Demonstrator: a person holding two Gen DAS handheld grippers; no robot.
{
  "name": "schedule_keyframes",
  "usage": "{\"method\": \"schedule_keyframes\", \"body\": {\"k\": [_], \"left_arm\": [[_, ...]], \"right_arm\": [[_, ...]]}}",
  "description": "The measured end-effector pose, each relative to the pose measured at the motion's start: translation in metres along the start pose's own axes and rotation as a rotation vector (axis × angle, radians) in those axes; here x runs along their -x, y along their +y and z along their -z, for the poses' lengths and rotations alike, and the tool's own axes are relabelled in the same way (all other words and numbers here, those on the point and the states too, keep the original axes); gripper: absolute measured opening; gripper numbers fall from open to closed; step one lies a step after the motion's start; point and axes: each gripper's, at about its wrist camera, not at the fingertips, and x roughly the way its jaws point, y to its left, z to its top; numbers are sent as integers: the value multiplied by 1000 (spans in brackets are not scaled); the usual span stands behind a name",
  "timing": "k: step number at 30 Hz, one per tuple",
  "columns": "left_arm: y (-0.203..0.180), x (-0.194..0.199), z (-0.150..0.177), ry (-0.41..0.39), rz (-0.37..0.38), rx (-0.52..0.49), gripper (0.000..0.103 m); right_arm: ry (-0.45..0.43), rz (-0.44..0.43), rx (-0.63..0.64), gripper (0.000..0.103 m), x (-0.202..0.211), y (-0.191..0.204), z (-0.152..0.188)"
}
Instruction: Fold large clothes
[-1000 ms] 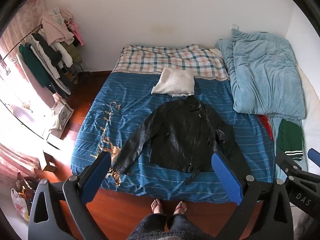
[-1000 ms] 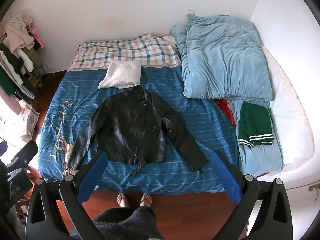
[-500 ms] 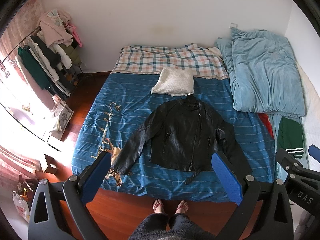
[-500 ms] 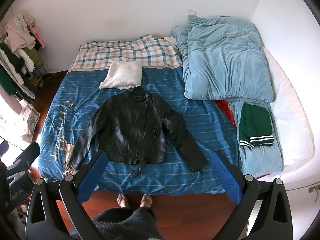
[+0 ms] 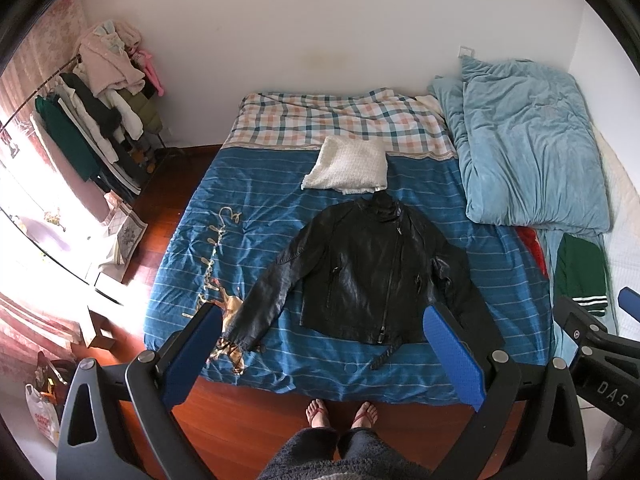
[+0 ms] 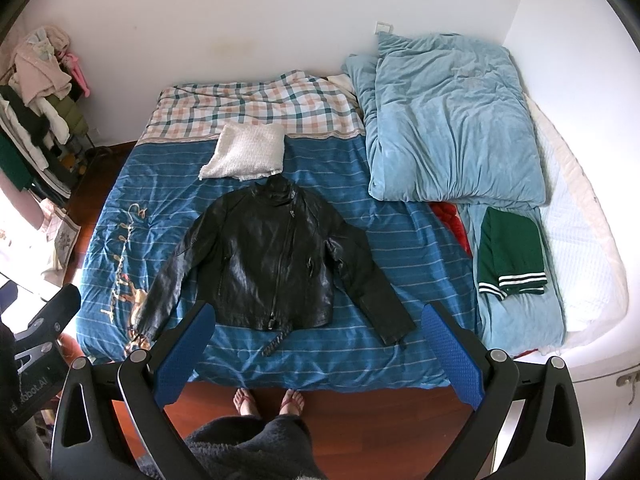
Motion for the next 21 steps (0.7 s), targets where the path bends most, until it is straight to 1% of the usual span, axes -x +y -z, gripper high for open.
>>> {"method": "schedule_keyframes", "body": {"k": [9,10,18,21], "left_arm": [[-2,2,-3,2,1,1,103],[-2,2,-3,2,2,1,103],[-3,2,-4,2,3,2,103],[-3,2,-4,2,1,0,103]], "right_arm": [[0,-1,1,103,-1,0,3],[-1,-2,1,103,2,1,-3],[-2,-3,3,103,2,1,-5],[-3,-6,6,103,7,6,-15]]}}
